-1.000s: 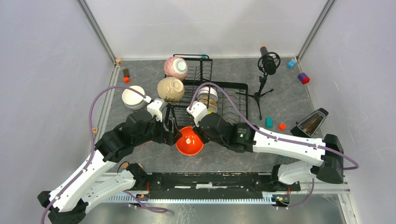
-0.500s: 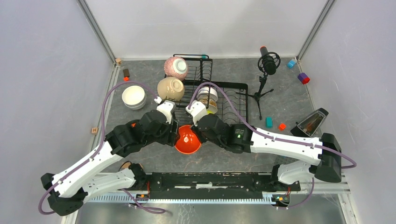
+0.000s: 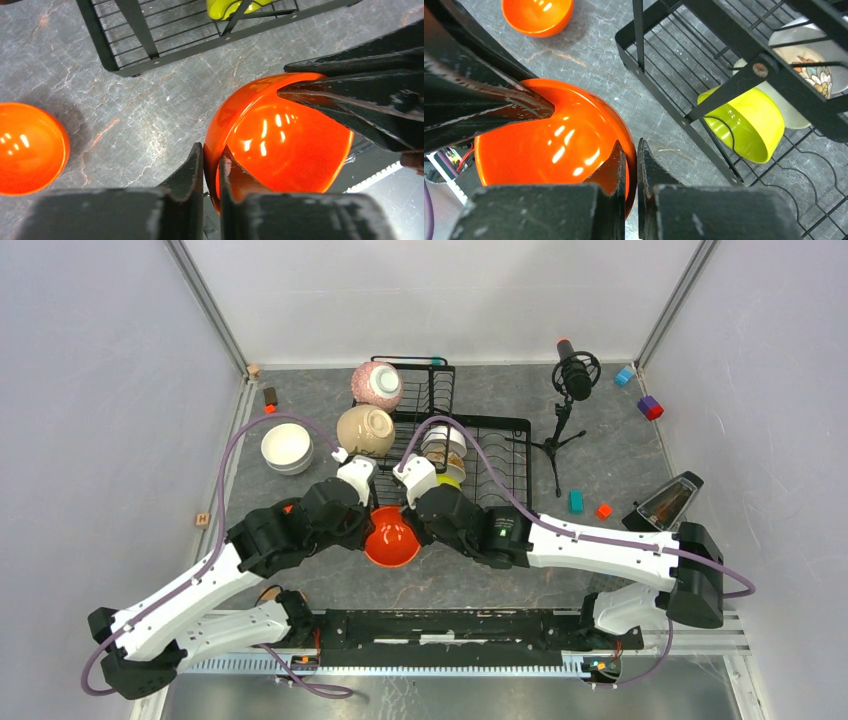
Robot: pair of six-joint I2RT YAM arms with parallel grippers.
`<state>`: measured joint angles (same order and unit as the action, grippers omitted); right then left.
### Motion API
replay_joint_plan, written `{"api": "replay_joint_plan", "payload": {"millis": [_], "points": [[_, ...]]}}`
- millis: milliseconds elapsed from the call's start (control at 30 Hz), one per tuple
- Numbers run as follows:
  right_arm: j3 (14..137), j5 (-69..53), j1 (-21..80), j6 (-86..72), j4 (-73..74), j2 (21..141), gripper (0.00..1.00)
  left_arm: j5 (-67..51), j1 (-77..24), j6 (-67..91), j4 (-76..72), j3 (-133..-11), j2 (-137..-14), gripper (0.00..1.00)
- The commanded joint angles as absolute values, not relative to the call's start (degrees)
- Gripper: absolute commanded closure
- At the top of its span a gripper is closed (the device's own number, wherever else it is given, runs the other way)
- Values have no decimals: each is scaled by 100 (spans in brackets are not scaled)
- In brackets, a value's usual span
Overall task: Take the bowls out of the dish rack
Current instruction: Place the bowl with the bowl.
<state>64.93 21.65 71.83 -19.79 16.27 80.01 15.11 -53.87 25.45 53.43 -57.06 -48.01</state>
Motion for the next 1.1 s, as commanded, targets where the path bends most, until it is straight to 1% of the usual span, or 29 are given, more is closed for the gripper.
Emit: {"api": "replay_joint_plan", "payload": {"millis": [0,67,100,167,300,467,567,667,767,933,1067], "points": [[6698,1816,7252,-1926,1297,7862,100,1988,-5344,2335,5510,-5805,-4896,97],[6633,1704,7260,-1846,1215,7795,100,2080,-5343,2402,5442,-5733,-4871,98],[6544,1630,7259,-1795,1102,7726,97,2098,-5342,2444,5395,-5697,-4832,98],[6391,1556,7260,-1745,962,7602,88,2199,-5344,2538,5297,-5628,-4710,98],[6279,1405,7260,-1678,910,7419,59,2518,-5343,2681,5317,-5599,-4516,98],[6221,1208,7260,-1456,976,7181,34,2851,-5344,2751,5425,-5652,-4374,98],[6223,1178,7256,-1269,1192,6919,23,3192,-5339,2768,5678,-5851,-4366,98],[5943,1176,7260,-986,1278,6386,18,3809,-5328,2837,6037,-6030,-4380,98],[5438,1120,7259,-731,1129,5745,18,4452,-5325,3159,6513,-6178,-4694,98],[4642,882,7257,-563,864,5184,18,4799,-5238,3340,6776,-6262,-5071,98],[4134,854,7259,-554,788,4970,18,4776,-4764,3308,6992,-6373,-5172,98]]}}
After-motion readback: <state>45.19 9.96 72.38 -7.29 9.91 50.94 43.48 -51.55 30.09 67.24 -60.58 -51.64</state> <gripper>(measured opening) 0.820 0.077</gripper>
